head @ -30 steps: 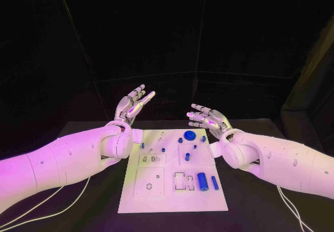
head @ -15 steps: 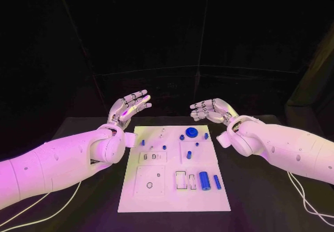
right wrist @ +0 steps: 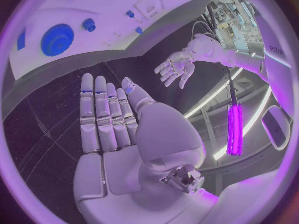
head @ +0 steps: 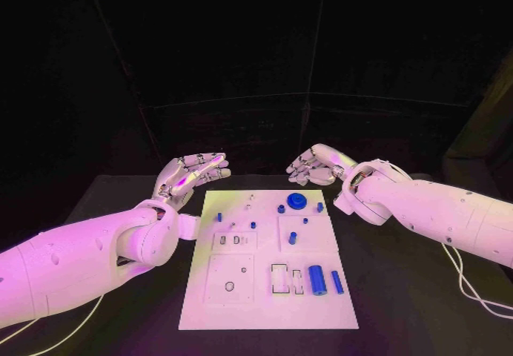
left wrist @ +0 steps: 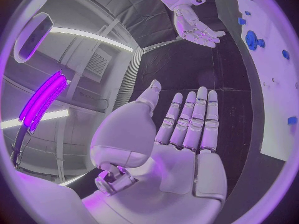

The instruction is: Assemble the parts on the task board

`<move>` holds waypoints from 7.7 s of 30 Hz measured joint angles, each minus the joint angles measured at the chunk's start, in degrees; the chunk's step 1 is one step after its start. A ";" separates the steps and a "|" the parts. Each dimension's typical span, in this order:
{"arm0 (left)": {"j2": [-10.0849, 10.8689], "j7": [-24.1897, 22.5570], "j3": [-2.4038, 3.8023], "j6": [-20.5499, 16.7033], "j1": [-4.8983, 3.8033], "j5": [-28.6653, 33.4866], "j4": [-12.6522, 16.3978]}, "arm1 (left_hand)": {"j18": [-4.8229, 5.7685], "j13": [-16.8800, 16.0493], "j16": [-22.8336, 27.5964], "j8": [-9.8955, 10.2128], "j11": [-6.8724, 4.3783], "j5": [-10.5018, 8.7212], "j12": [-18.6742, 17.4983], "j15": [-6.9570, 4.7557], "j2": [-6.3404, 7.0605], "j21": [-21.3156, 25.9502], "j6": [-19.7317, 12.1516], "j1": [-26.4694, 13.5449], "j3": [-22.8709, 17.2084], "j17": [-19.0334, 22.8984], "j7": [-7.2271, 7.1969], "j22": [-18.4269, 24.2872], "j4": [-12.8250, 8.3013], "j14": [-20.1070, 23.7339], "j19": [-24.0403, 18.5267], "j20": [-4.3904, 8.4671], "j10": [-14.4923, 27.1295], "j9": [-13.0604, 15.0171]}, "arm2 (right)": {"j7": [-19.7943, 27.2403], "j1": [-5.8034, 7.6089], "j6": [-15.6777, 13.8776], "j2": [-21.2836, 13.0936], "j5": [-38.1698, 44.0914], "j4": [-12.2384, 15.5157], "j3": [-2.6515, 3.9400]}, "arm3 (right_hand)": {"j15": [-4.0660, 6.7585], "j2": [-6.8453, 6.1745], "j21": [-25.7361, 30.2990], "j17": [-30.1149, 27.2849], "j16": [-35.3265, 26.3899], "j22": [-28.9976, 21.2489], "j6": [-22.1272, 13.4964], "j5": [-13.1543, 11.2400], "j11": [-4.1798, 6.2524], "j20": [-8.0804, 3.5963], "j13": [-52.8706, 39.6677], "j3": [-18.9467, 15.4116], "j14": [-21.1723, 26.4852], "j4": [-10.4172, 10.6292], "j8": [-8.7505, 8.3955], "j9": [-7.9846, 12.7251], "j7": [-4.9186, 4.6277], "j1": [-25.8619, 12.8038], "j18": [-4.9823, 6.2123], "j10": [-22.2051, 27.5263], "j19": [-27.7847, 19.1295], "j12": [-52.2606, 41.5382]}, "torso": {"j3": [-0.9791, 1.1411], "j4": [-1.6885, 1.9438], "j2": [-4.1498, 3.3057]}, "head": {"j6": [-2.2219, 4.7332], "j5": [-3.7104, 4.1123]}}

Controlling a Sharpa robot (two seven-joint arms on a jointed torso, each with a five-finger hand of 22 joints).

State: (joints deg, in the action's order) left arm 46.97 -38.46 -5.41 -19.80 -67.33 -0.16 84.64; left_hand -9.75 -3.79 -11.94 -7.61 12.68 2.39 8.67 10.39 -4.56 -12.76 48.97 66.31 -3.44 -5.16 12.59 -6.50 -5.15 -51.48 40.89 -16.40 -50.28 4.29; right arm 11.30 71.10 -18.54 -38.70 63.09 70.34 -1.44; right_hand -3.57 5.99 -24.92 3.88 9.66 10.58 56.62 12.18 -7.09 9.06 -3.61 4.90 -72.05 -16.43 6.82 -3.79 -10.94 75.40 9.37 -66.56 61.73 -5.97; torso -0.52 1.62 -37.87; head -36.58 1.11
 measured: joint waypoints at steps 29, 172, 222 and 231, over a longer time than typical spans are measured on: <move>1.99 -0.02 0.00 2.39 0.03 -1.72 4.62 | 0.01 0.08 1.13 0.27 -0.10 0.00 -0.69 -0.14 0.00 0.00 0.80 0.00 0.17 0.50 -0.01 0.52 -0.48 -0.96 0.83 0.02 -0.90 -0.32 | -12.84 0.44 11.72 3.24 32.59 1.60 0.01 | 3.77 -3.86 -21.52 16.76 26.21 12.23 0.35 -3.53 1.97 -3.54 -0.15 3.26 -11.90 0.39 -2.84 0.01 2.23 -3.17 0.44 1.58 5.93 2.29 | -0.30 1.25 -3.37 | 0.58 0.92; 2.67 0.99 0.01 3.84 -0.44 -1.91 6.06 | 0.03 0.09 2.01 0.94 -0.10 0.00 -1.41 -0.14 -0.42 0.00 0.79 0.02 0.33 0.90 -0.01 0.78 -0.94 -0.95 1.23 0.02 -0.90 -0.42 | -21.02 1.41 7.52 19.03 37.38 -11.09 0.11 | 2.63 -9.83 -48.25 44.69 56.94 42.10 -8.06 -8.86 0.96 -2.00 0.02 18.38 -11.57 5.52 -3.31 0.30 1.56 -5.78 -1.80 6.34 8.92 2.20 | -0.63 1.99 -5.17 | -0.31 0.43; 2.65 1.21 -0.02 4.71 -0.53 -1.93 4.48 | 0.05 0.09 2.00 0.94 -0.10 0.00 -1.41 -0.14 -0.42 0.00 0.79 0.02 0.17 0.94 -0.01 0.84 -1.09 -0.95 1.23 0.02 -0.90 -0.42 | -27.18 1.81 10.04 0.41 17.19 0.92 0.06 | 3.66 -11.24 -62.72 71.07 77.19 64.37 -9.99 -0.82 2.28 -2.43 -71.33 -0.76 -11.98 21.71 3.12 -0.20 1.11 -0.43 -7.66 -16.97 22.02 -78.06 | -0.07 0.77 -4.91 | 0.01 0.38; 2.60 1.26 -0.02 4.85 -0.53 -1.93 4.41 | 0.05 0.09 2.00 0.94 -0.10 0.00 -1.41 -0.14 -0.42 0.00 0.79 0.02 0.17 0.94 -0.01 0.84 -1.09 -0.95 1.23 0.02 -0.90 -0.42 | -27.35 1.80 11.47 1.35 17.91 0.02 0.06 | 3.66 -10.26 -63.17 71.06 77.41 64.36 -9.86 -0.82 2.48 -2.43 -71.32 -0.41 -11.98 20.88 3.99 -0.30 1.23 0.99 -7.65 -17.18 22.02 -78.56 | -0.07 0.77 -4.90 | -0.16 0.35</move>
State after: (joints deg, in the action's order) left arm 49.57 -37.20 -5.43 -14.96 -67.86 -2.09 89.05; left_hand -9.70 -3.70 -9.94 -6.66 12.59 2.39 7.26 10.25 -4.98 -12.76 49.76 66.33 -3.27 -4.23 12.58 -5.66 -6.24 -52.43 42.12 -16.38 -51.18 3.87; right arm -16.05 72.89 -7.08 -37.35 81.00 70.36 -1.38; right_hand 0.09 -4.27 -88.09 74.94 87.08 74.93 46.76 11.35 -4.60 6.63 -74.94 4.50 -84.03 4.45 10.81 -4.10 -9.71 76.39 1.73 -83.74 83.75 -84.53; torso -0.59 2.39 -42.77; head -36.74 1.46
